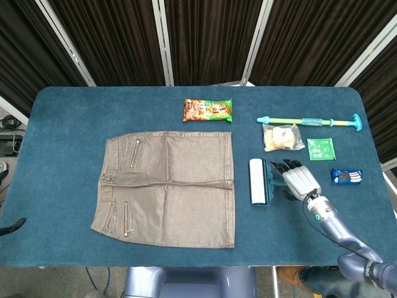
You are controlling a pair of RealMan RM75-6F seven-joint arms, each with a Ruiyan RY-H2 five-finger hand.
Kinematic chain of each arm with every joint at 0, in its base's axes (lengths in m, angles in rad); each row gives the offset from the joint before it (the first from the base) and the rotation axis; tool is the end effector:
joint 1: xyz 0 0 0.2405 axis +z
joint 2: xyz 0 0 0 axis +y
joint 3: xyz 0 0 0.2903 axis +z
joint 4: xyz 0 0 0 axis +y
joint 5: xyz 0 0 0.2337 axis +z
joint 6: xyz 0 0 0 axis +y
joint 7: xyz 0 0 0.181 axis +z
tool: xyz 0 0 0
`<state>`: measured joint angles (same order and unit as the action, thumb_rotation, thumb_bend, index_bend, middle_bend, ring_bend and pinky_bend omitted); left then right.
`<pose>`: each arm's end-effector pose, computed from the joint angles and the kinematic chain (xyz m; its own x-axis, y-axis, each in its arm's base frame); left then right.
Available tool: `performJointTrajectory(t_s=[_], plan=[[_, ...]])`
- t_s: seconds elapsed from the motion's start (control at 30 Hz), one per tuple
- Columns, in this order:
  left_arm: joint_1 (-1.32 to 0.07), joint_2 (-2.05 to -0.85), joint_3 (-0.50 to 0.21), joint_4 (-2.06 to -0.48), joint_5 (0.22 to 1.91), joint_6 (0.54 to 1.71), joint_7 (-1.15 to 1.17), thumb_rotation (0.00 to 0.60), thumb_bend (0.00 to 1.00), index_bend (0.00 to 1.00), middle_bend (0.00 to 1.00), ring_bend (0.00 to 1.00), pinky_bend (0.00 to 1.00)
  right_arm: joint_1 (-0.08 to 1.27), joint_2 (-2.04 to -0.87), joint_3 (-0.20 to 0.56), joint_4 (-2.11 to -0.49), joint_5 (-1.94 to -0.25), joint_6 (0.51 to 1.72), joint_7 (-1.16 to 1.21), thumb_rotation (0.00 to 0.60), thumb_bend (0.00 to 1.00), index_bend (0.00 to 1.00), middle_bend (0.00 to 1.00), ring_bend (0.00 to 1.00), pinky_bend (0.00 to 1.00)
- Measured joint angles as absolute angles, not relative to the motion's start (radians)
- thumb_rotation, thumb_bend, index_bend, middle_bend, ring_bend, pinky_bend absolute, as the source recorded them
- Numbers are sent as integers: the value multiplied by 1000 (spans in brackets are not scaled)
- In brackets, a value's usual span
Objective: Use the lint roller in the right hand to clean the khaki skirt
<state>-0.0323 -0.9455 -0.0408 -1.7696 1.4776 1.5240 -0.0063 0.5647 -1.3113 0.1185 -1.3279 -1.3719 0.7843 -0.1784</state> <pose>-0.3401 0.2008 0.2030 0.4042 -0.0070 0.9147 0.9134 0.0555 -0.4032 -0.3107 -0.3925 0.0267 0.6664 -0.3286 0.6693 -0.7447 -0.3376 0.5758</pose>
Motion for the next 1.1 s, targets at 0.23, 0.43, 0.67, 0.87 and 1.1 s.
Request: performJointTrajectory(t_s=[0.23,0.43,0.67,0.87,1.1], plan=[[-39,-949,-44,-1769,1470,1513,-1,600,53,0,0,0,0,581,-1357,95,-1275,-1366,769,-182,600,343,68,178,95,137],[-42,-948,-47,-1769,1463,1506,-6,600,54,0,0,0,0,589,-1392,77,-1208,-1374,776,-212,600,345,81,182,98,136],[-43,-944,-46,-1770,1462,1501,-10,600,54,0,0,0,0,593,-1423,58,-1147,-1377,779,-201,600,344,110,206,125,137],[-43,-944,-44,-1772,1462,1500,-6,600,54,0,0,0,0,593,-1459,51,-1080,-1382,785,-175,600,409,199,323,242,217],[-46,-947,-45,-1773,1455,1493,1,600,54,0,0,0,0,593,-1499,34,-985,-1428,821,-101,600,607,371,505,406,402]])
